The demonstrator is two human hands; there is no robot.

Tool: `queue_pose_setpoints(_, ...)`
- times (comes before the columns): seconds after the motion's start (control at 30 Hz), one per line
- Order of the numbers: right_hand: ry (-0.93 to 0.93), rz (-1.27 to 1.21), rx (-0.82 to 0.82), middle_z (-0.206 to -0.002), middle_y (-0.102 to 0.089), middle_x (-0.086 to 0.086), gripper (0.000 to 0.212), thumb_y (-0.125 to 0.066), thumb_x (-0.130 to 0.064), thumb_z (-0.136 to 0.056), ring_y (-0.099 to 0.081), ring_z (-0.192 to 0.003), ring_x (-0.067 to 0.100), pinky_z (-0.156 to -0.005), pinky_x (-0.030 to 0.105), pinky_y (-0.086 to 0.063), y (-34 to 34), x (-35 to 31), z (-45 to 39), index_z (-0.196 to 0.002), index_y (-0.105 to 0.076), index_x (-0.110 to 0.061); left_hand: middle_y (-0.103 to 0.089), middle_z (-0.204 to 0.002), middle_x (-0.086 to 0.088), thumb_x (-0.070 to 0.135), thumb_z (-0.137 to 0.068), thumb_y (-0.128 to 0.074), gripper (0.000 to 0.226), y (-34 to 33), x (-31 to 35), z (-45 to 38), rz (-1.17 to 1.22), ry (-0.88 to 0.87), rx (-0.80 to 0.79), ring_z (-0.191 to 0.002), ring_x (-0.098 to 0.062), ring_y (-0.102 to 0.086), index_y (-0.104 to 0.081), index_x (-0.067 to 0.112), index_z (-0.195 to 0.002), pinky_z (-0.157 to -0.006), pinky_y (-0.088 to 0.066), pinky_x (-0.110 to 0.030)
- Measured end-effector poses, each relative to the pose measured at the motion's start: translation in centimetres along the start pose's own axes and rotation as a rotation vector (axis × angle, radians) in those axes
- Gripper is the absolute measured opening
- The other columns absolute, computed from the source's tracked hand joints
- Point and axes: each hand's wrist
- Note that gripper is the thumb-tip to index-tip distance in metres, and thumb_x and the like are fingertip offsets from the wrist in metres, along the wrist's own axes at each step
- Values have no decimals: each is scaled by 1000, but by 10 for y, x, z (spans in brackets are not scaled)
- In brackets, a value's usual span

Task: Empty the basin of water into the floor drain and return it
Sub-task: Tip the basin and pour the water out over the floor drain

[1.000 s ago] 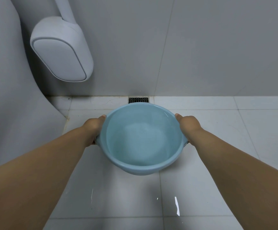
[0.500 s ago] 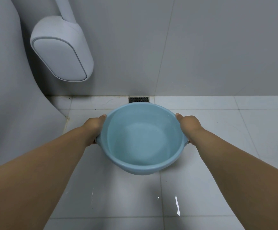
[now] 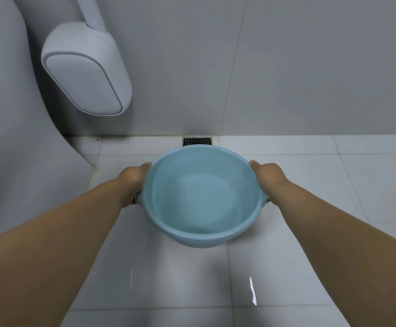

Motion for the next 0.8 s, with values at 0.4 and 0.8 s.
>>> queue_pose_setpoints(0.4, -16, -28, -15, -89, -58, 14, 36, -44, -35, -98, -56, -79, 33, -56, 30, -43, 1, 0, 0, -76, -51, -7, -68, -86, -6, 48, -104, -39, 44, -1, 0, 1, 6, -9, -1, -70, -25, -64, -62, 14, -91, -53, -47, -30)
queue_pose_setpoints(0.8, -1, -40, -19, -100, -63, 20, 37, -42, -34, -101, -64, -91, 40, -76, 44, -54, 1, -2, 2, -78, -53, -7, -68, -87, -5, 48, -104, -38, 44, -1, 1, 1, -1, -2, -7, -71, -25, -65, -63, 14, -91, -54, -48, -30)
Point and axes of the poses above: each hand's wrist, its own z-axis away from the middle knuckle, its own y-axis out of the back of the hand, x = y × z
